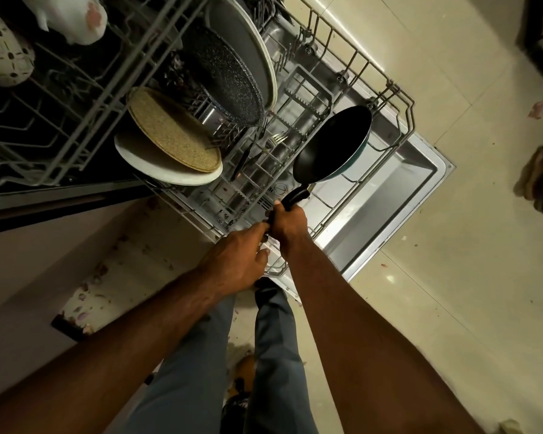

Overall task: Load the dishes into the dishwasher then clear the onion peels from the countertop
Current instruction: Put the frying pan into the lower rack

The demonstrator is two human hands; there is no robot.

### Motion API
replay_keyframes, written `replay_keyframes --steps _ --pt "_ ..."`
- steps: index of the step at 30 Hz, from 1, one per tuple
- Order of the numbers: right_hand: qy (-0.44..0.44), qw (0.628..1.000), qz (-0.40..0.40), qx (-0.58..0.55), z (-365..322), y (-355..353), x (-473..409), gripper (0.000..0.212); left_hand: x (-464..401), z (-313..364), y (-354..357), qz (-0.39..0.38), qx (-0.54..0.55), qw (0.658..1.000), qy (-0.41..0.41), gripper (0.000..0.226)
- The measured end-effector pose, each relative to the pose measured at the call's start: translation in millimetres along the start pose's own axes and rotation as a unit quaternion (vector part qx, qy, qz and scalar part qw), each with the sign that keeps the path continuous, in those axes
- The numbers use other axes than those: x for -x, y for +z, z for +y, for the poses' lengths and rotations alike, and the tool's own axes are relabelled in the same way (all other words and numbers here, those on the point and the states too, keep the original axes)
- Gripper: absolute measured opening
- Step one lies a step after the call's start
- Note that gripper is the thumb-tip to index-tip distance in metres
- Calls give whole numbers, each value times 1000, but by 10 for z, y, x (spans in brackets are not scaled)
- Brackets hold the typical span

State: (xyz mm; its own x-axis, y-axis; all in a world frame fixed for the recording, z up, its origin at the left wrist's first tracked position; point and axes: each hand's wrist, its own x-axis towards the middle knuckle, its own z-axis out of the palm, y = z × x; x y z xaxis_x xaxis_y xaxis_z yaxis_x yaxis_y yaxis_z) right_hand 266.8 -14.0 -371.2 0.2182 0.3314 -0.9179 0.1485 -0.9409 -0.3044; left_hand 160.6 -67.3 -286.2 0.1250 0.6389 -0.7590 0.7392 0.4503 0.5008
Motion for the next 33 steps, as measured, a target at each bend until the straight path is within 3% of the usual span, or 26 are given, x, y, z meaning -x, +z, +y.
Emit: replay_keyframes --steps 6,10,13,15,17,18,20,22,26,31,33 --pt "9 994 -17 111 78 -60 -77 36 -9 -22 44 -13 -4 1000 -2 45" --pt "13 999 15 50 118 -193 21 38 -27 -23 61 -17 -8 1000 -2 46" --pt "-113 988 105 -30 84 -378 258 23 -47 -18 80 -17 -18 1000 -5 45" --pt "-228 949 203 -73 41 -520 391 19 -62 1 89 -16 -20 1000 -7 45" --pt "-261 920 284 -65 6 -660 391 27 -68 33 104 -17 -19 1000 -9 45" --pt "-236 926 288 -66 -35 -705 339 36 -79 35 97 -15 -18 1000 -10 45" --pt "-112 966 217 -81 -89 -788 180 54 -95 61 116 -16 -15 1000 -5 45" --pt "-24 986 115 -120 -165 -776 48 54 -117 77 120 -13 -7 1000 8 46" --pt "-25 988 103 -113 -243 -577 -47 37 -189 70 87 -3 6 1000 16 46" --pt "-36 993 28 -111 -528 -248 16 60 -277 -37 47 8 -34 999 -5 41" --pt "-51 993 2 -103 -733 -16 29 57 -284 -108 -9 20 -52 998 -15 41"
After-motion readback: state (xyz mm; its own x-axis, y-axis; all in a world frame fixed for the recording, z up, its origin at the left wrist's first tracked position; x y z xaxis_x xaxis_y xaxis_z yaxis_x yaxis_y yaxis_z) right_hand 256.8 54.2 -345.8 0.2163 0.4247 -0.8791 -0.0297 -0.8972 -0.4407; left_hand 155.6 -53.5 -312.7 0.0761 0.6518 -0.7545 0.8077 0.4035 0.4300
